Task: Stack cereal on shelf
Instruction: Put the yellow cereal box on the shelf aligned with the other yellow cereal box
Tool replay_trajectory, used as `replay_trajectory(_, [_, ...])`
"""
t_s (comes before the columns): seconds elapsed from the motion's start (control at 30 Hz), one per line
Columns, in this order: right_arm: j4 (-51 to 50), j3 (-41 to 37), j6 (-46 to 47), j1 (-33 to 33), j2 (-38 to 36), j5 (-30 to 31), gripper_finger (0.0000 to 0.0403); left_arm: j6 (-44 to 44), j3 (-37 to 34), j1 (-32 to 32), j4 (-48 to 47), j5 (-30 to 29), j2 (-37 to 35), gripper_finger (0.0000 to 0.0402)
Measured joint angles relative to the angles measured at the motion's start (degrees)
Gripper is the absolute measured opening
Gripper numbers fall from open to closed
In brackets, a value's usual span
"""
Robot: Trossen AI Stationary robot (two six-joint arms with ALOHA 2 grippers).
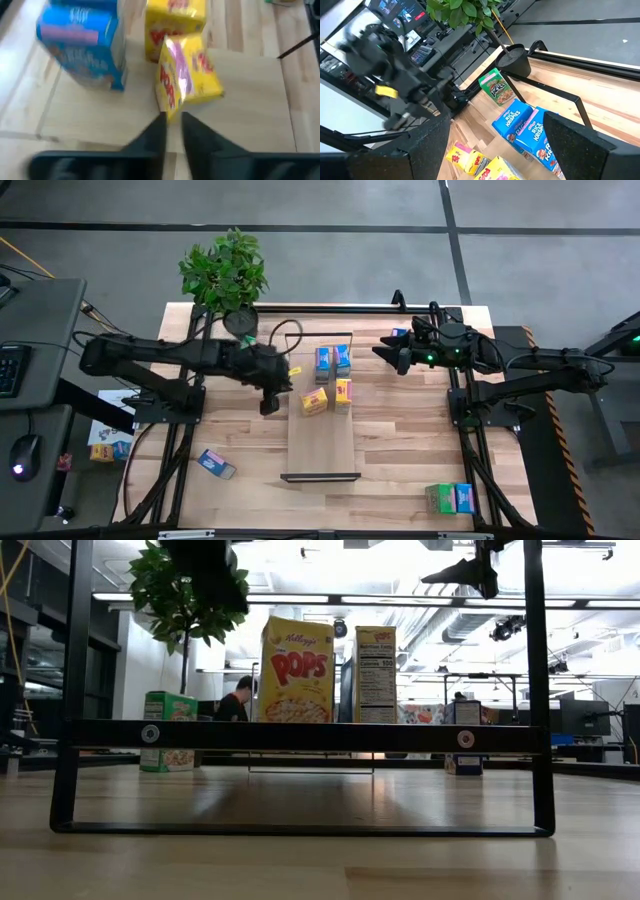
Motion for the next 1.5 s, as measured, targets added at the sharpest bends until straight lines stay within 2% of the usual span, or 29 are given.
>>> replay_trajectory(0.07, [-0.01,0.00,0.00,0.00,0.02,0.00,0.0312,-3.26,-5.50,0.01,5.90,-1.93,-1.85,0.0011])
replay_trajectory(0.2, [-0.03,0.00,0.02,0.02,0.02,-0.02,0.0312,-7.18,-12.11,0.55,16.09,-2.87,-2.25,0.0005])
replay_trajectory(0.43, [-0.15,0.00,0.48,0.01,0.02,0.02,0.0312,-8.70,-14.39,0.44,27.23,-4.01,2.69,0.0001])
replay_trajectory(0.63, [-0.28,0.00,0.46,0.00,0.01,0.04,0.0312,-10.19,-14.50,0.33,27.07,-3.67,6.10,0.0000])
replay_trajectory(0.83, [-0.58,0.00,0.46,0.00,0.02,0.07,0.0312,-13.64,-14.48,-1.90,25.92,-3.01,6.42,0.0000])
replay_trajectory(1.5, [-0.83,0.00,0.44,0.00,0.02,0.11,0.0312,-31.91,-14.48,-9.01,26.58,-5.66,6.38,0.0000])
